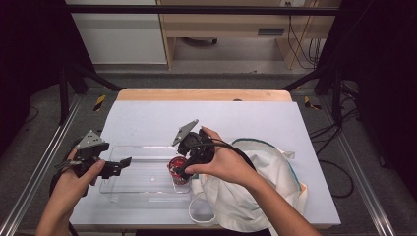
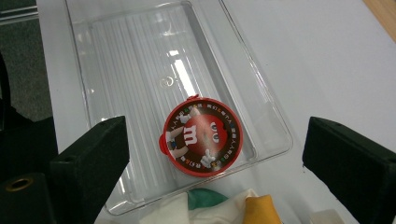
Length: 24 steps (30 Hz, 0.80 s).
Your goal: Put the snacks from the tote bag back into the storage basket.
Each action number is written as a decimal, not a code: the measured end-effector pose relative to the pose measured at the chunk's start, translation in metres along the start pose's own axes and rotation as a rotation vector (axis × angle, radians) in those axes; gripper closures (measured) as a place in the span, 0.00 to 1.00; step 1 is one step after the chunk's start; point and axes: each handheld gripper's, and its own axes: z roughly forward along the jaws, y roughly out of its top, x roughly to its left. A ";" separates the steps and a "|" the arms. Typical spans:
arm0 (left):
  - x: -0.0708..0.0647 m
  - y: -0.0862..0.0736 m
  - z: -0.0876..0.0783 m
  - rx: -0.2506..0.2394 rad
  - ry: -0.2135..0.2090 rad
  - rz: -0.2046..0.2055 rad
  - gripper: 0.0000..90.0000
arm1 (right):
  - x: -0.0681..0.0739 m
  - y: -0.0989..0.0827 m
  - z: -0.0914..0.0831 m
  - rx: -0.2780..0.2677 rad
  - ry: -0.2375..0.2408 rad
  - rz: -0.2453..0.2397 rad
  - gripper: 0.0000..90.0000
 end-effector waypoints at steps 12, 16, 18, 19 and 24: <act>-0.001 0.000 0.000 -0.004 -0.002 0.001 0.04 | 0.002 0.000 -0.017 -0.060 -0.021 0.036 0.09; -0.001 0.001 -0.001 -0.007 -0.002 0.003 0.04 | 0.003 -0.001 -0.024 -0.079 -0.029 0.045 0.09; -0.001 0.001 -0.001 -0.007 -0.002 0.003 0.04 | 0.003 -0.002 -0.027 -0.093 -0.035 0.051 0.09; -0.001 0.001 -0.001 -0.007 -0.002 0.002 0.04 | 0.002 -0.003 -0.029 -0.096 -0.035 0.050 0.09; -0.001 0.001 -0.002 -0.006 -0.002 0.004 0.04 | -0.001 -0.006 -0.037 -0.114 -0.049 0.066 0.09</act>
